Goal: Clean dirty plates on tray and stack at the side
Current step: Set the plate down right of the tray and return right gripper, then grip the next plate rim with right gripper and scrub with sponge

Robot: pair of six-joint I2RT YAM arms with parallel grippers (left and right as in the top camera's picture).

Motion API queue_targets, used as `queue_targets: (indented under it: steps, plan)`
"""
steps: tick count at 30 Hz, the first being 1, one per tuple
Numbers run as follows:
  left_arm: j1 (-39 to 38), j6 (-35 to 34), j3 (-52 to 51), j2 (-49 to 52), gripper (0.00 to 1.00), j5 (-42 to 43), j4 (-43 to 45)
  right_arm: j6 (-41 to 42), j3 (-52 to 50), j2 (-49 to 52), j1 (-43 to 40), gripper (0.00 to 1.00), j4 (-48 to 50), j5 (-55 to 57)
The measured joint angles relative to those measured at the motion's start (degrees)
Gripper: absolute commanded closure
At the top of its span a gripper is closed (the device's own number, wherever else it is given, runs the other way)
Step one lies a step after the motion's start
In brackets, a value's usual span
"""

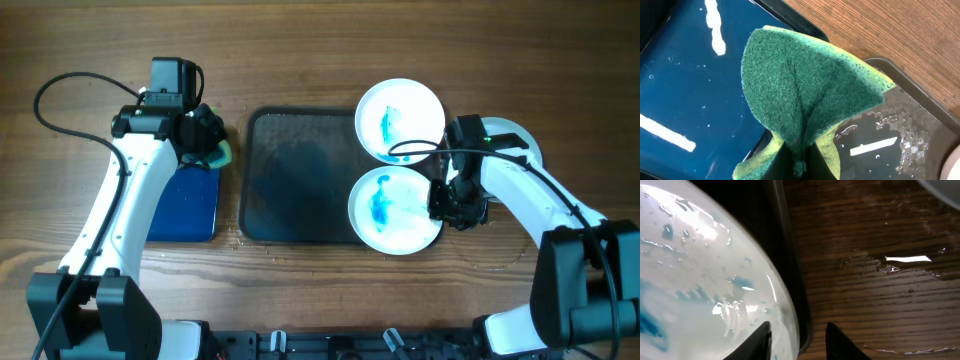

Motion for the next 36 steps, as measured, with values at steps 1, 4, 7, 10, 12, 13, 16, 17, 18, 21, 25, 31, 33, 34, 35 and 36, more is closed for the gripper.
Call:
queue_targets:
  steps: [1, 4, 7, 10, 12, 13, 16, 17, 18, 21, 25, 31, 33, 34, 35, 36]
  plan:
    - [0.0, 0.0, 0.0, 0.0, 0.96, 0.0, 0.0, 0.15, -0.04, 0.0, 0.0, 0.74, 0.31, 0.09]
    - [0.0, 0.0, 0.0, 0.0, 0.96, 0.0, 0.0, -0.02, -0.04, 0.0, 0.0, 0.81, 2.05, -1.68]
    - [0.0, 0.0, 0.0, 0.0, 0.96, 0.0, -0.85, 0.07, -0.39, 0.0, 0.42, 0.93, 3.65, -2.58]
    - [0.0, 0.0, 0.0, 0.0, 0.96, 0.0, -1.49, 0.85, -0.79, 0.0, 3.41, 0.96, 5.05, -4.0]
    - [0.0, 0.0, 0.0, 0.0, 0.96, 0.0, -1.49, 1.29, -0.83, 0.0, 6.21, 0.96, 7.82, -6.47]
    - [0.0, 0.0, 0.0, 0.0, 0.96, 0.0, -1.51, 2.36, -0.85, 0.0, 8.68, 0.96, 10.56, -7.93]
    - [0.0, 0.0, 0.0, 0.0, 0.96, 0.0, -1.49, 7.89, -0.83, 0.0, 15.45, 0.96, 18.64, -10.43]
    - [0.0, 0.0, 0.0, 0.0, 0.96, 0.0, -1.49, 10.25, -0.76, 0.02, 17.62, 0.96, 23.21, -10.62]
    - [0.0, 0.0, 0.0, 0.0, 0.96, 0.0, -1.49, 13.16, -0.72, 0.07, 19.8, 0.96, 27.61, -10.36]
    - [-0.11, 0.0, 0.0, 0.0, 0.96, 0.0, -1.49, 18.78, -0.72, 2.69, 23.3, 0.96, 34.82, -7.91]
    - [-1.97, 0.0, 0.0, 0.0, 0.96, 0.0, -1.46, 21.59, -0.72, 6.25, 23.28, 0.79, 38.14, -6.36]
    - [-7.48, -0.02, 0.0, 2.8, 0.96, 0.46, 0.74, 22.34, -0.72, 6.62, 23.04, 0.86, 41.27, -4.76]
    - [-8.96, -0.02, 0.0, 4.63, 0.96, 1.66, 2.08, 22.51, -0.72, 8.31, 22.88, 0.96, 42.4, -4.92]
    - [-10.43, -0.02, 0.0, 6.29, 0.96, 3.15, 2.6, 22.32, -0.68, 9.03, 22.71, 0.96, 42.77, -5.57]
    - [-11.06, -0.04, 0.0, 6.67, 0.96, 3.69, 2.86, 22.38, -0.68, 9.03, 22.71, 0.96, 42.8, -5.55]
    - [-11.65, -0.02, 0.0, 6.86, 0.96, 3.91, 3.32, 22.34, -0.68, 9.03, 22.67, 0.96, 42.82, -5.55]
